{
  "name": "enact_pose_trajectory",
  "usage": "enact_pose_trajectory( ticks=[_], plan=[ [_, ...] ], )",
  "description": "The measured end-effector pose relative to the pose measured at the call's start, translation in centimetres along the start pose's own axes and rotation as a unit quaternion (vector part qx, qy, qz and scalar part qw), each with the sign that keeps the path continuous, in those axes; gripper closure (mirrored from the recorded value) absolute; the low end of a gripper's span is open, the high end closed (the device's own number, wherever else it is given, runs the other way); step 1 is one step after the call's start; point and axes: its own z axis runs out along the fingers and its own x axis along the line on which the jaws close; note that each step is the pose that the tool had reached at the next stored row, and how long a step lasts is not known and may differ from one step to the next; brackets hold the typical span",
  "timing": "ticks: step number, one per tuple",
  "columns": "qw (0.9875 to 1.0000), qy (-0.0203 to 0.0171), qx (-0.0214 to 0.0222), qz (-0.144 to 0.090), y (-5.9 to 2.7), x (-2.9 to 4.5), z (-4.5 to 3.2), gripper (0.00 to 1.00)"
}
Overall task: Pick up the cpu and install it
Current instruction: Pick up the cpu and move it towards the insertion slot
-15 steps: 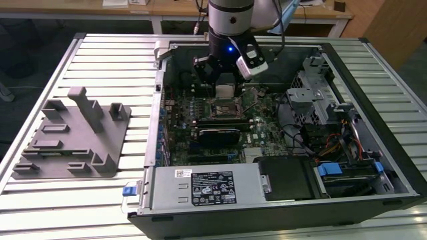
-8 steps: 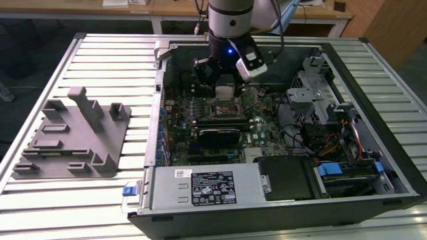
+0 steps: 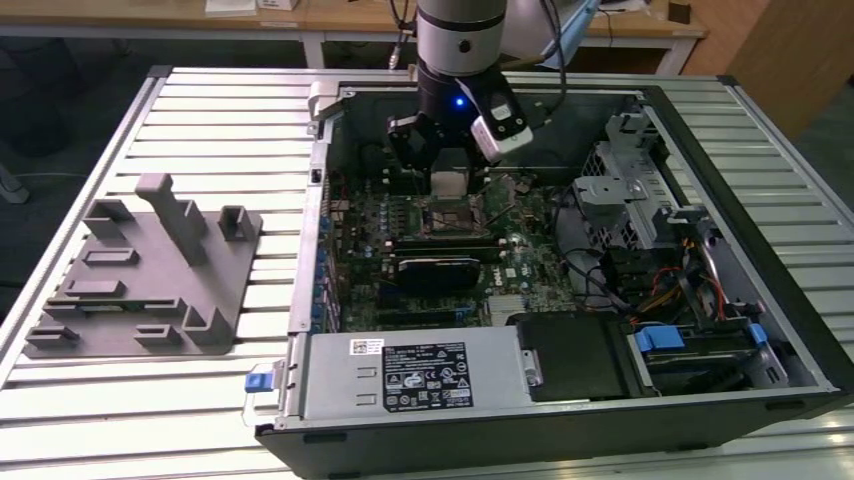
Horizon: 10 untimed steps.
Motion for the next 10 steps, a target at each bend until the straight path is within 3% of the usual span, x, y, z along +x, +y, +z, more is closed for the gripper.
enact_pose_trajectory(
  ticks=[10],
  plan=[
    [1.0000,0.0000,0.0000,0.000,0.01,0.00,0.00,0.45]
  ],
)
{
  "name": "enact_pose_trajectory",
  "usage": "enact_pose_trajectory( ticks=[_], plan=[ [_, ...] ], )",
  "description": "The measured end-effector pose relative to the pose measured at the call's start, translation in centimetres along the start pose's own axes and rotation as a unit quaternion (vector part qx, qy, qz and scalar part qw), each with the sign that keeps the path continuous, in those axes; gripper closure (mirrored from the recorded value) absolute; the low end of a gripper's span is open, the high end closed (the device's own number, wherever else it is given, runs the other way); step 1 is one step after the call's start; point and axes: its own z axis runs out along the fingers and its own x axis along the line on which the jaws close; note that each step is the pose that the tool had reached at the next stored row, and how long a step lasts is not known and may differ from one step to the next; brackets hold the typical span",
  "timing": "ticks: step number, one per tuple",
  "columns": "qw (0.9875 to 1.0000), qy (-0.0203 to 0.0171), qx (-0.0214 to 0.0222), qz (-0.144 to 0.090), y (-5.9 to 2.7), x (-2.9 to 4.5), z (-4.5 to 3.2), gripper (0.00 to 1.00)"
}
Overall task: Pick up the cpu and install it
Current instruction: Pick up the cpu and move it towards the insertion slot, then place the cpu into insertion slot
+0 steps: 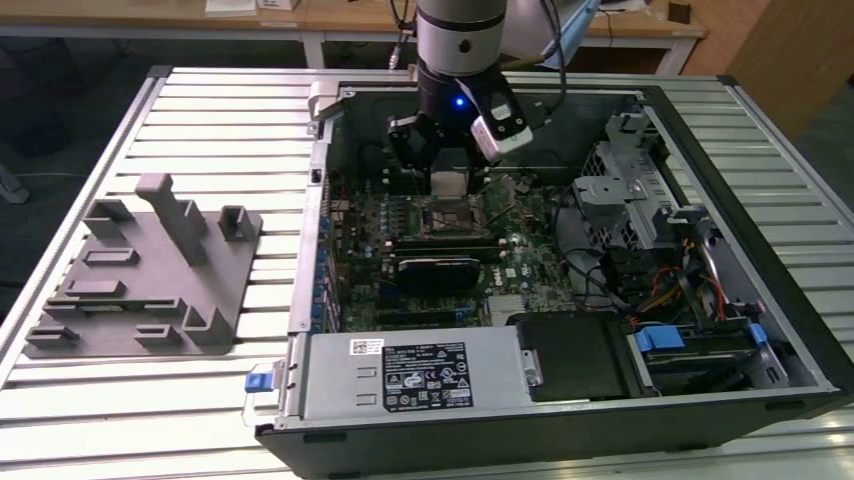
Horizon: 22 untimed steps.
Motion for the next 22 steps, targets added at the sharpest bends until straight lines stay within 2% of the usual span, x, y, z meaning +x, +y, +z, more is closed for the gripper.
enact_pose_trajectory(
  ticks=[5,6,13,22],
  plan=[
    [1.0000,0.0000,0.0000,0.000,0.00,0.00,0.00,0.45],
    [0.9996,-0.0009,0.0010,0.027,0.00,-0.01,0.00,0.45],
    [0.9987,-0.0018,0.0020,0.050,0.00,0.00,0.00,0.45],
    [0.9983,-0.0021,0.0023,0.058,0.00,-0.01,0.00,0.45]
  ],
)
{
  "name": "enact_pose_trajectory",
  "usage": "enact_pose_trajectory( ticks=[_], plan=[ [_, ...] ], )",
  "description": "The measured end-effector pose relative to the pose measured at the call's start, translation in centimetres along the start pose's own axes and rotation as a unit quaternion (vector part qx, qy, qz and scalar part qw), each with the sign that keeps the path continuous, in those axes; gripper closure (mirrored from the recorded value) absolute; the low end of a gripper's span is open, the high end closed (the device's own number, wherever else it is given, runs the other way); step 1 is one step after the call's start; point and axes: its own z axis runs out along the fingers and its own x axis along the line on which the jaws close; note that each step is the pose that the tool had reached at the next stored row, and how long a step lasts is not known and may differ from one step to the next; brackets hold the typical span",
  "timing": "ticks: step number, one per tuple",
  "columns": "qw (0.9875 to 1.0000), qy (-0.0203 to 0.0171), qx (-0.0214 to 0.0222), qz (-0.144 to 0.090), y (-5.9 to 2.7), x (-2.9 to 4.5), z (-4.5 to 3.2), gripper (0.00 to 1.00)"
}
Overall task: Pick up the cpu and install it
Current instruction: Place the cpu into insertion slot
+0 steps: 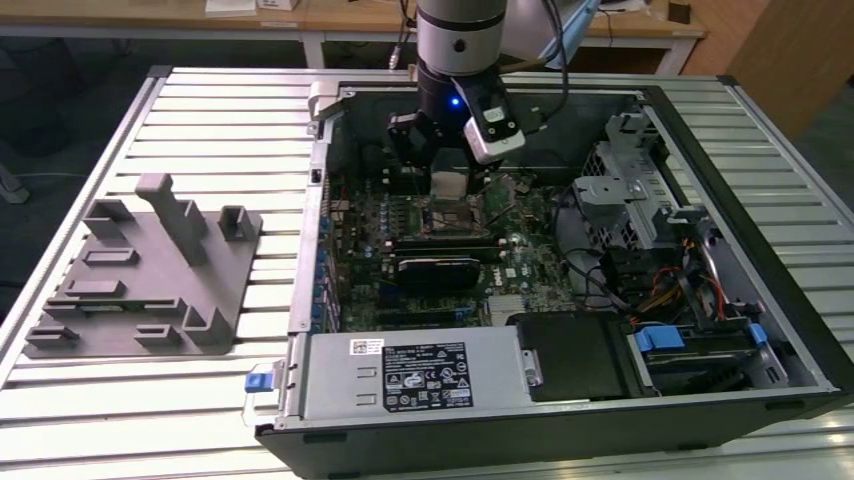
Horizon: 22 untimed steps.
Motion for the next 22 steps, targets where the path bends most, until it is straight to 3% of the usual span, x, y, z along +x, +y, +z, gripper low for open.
enact_pose_trajectory(
  ticks=[10,15,22],
  plan=[
    [1.0000,-0.0001,0.0000,0.002,0.00,0.00,0.00,0.45],
    [0.9997,-0.0010,0.0009,0.025,0.00,-0.01,0.01,0.45],
    [0.9981,-0.0024,0.0023,0.061,0.00,-0.01,0.02,0.45]
  ],
)
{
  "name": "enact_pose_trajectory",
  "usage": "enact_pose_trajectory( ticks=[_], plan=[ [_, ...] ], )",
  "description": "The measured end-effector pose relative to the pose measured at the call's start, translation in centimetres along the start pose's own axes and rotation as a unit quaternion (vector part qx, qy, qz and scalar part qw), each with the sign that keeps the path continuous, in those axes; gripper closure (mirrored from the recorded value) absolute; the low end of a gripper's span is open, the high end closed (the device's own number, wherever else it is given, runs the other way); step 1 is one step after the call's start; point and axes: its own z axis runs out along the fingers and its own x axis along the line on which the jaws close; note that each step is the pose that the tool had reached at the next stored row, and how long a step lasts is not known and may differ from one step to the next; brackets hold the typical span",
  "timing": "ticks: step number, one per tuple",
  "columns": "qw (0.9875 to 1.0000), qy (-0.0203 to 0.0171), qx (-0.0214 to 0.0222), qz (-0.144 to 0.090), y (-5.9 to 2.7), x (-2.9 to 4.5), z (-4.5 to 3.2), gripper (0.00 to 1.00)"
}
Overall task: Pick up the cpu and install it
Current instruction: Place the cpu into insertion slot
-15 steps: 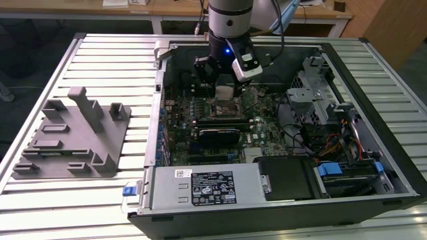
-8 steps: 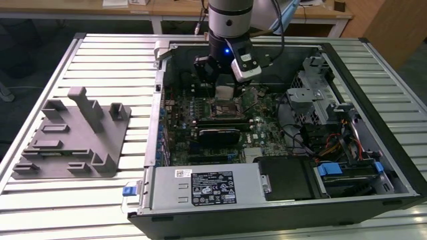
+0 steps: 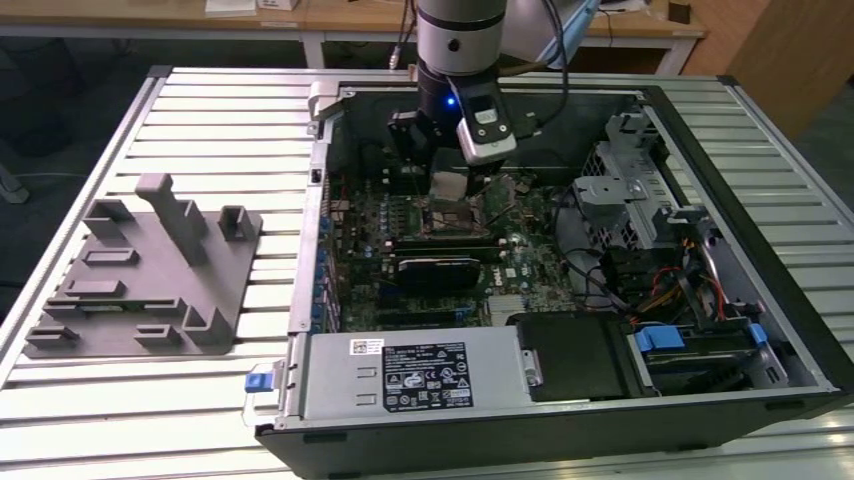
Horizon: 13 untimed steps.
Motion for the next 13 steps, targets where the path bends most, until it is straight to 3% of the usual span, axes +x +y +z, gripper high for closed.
enact_pose_trajectory(
  ticks=[13],
  plan=[
    [0.9987,-0.0020,0.0020,0.051,0.00,0.00,0.00,0.45]
  ],
)
